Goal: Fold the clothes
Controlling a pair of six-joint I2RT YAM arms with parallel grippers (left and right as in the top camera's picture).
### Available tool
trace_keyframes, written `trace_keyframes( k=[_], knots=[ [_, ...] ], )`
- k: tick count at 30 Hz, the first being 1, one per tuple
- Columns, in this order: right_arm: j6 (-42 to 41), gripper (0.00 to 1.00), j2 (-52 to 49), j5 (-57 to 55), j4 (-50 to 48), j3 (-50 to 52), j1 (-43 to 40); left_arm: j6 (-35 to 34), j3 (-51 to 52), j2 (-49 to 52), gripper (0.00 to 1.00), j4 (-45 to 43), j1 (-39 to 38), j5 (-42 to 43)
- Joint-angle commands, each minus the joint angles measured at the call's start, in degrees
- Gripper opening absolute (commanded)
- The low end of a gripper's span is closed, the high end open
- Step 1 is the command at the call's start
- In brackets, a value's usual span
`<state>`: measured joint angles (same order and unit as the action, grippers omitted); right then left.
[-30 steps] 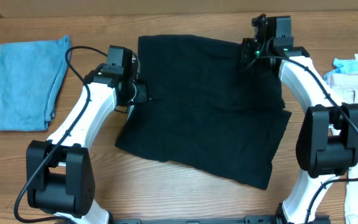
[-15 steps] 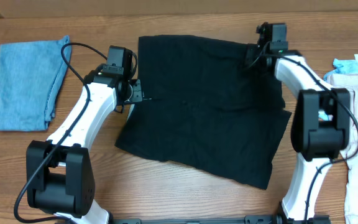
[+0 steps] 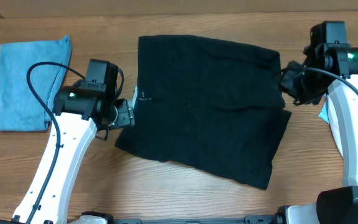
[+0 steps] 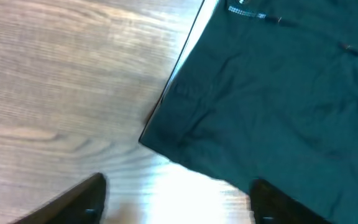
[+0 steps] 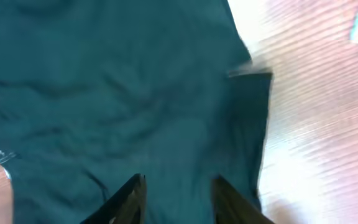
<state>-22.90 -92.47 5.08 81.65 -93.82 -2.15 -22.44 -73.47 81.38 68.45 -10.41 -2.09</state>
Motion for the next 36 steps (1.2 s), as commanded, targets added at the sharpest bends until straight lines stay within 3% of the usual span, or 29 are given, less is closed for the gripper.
trace_keyframes(
  k=[1,5,11,16,21,22,23,32,36],
  knots=[
    [-2.7,0.38,1.3,-0.3,5.2,2.0,0.0,-0.5,0.1,-0.1,0.91,2.0,-0.1,1.2],
    [-4.0,0.39,5.9,3.5,7.0,11.0,0.0,-0.3,0.3,-0.1,1.00,4.3,-0.1,2.2],
    [-8.7,0.50,19.9,4.0,2.4,35.1,0.1,-0.3,3.5,-0.1,1.00,4.2,-0.1,2.2],
    [-10.6,0.52,20.9,8.8,-1.8,46.3,0.2,-0.3,7.3,-0.1,1.00,-0.8,-0.1,4.4],
    [-19.8,0.54,20.9,7.8,-9.4,52.2,0.2,-0.3,12.1,-0.1,1.00,-4.3,-0.1,7.6],
    [-20.7,0.94,20.9,7.1,-10.8,53.1,0.2,-0.3,12.9,-0.1,1.00,-4.9,-0.1,7.9],
    [-20.9,1.00,20.9,7.2,-12.4,54.3,0.2,-0.3,13.4,-0.1,1.00,-5.3,-0.1,7.9],
    [-25.4,0.99,20.9,7.6,-22.3,64.0,0.2,-0.2,14.2,-0.1,1.00,-6.1,-0.1,7.9],
    [-25.4,0.86,20.8,9.5,-26.4,66.6,0.2,-0.2,14.2,-0.1,1.00,-6.1,-0.1,7.9]
  ],
)
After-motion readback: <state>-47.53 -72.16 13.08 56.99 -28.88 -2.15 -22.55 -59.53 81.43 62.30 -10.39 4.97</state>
